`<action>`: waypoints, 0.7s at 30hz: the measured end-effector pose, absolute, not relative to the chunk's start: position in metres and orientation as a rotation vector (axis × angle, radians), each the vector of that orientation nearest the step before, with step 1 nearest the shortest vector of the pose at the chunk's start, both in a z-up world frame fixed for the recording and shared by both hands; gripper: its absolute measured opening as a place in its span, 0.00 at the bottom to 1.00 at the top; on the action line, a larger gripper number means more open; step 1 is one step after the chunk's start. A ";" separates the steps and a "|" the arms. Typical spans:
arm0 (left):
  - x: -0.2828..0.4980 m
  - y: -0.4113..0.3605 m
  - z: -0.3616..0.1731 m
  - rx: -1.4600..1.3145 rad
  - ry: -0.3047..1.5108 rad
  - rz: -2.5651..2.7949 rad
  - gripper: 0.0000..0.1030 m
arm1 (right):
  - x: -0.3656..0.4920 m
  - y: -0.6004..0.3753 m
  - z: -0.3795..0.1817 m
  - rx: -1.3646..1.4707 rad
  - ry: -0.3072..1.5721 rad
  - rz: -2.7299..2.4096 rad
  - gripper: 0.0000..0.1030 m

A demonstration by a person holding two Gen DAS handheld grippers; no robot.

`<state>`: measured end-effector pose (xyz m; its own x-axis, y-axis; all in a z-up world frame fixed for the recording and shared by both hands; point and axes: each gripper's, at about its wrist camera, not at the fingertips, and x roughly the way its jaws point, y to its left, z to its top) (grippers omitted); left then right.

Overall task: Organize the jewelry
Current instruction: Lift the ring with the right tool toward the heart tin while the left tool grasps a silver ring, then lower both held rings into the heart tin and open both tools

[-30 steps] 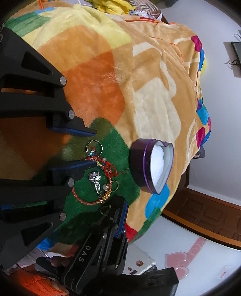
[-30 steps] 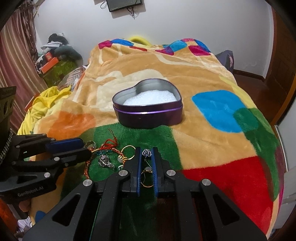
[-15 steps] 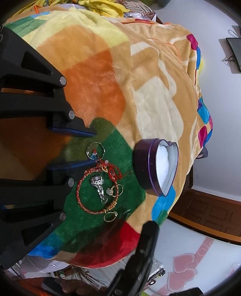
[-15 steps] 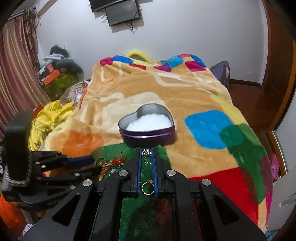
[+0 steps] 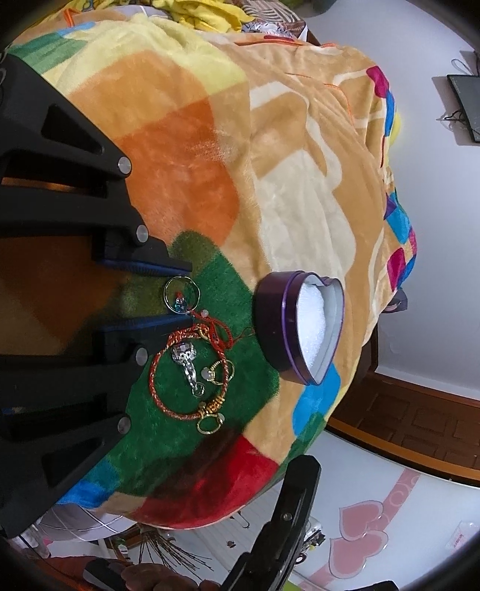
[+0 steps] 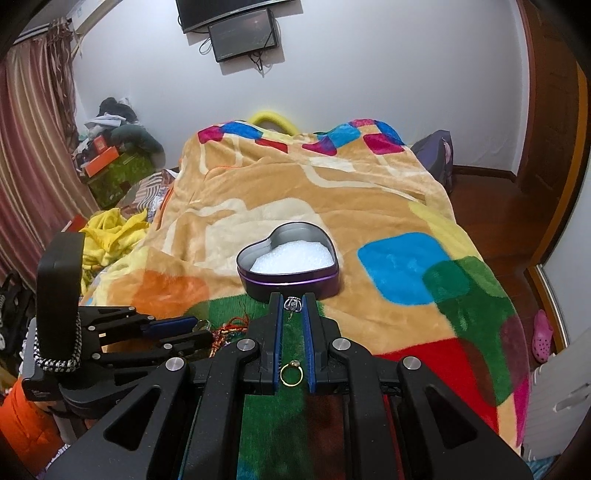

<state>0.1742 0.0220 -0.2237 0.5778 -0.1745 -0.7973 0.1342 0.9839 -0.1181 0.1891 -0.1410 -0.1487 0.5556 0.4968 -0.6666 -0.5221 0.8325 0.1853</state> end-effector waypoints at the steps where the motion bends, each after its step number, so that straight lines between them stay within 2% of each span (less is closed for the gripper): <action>1: 0.173 0.022 -0.220 -0.048 0.930 -0.180 0.20 | 0.189 -0.141 -0.148 -0.035 0.775 0.601 0.09; 21: 0.198 0.027 -0.159 -0.045 0.747 -0.151 0.20 | 0.203 -0.130 -0.116 -0.041 0.674 0.612 0.09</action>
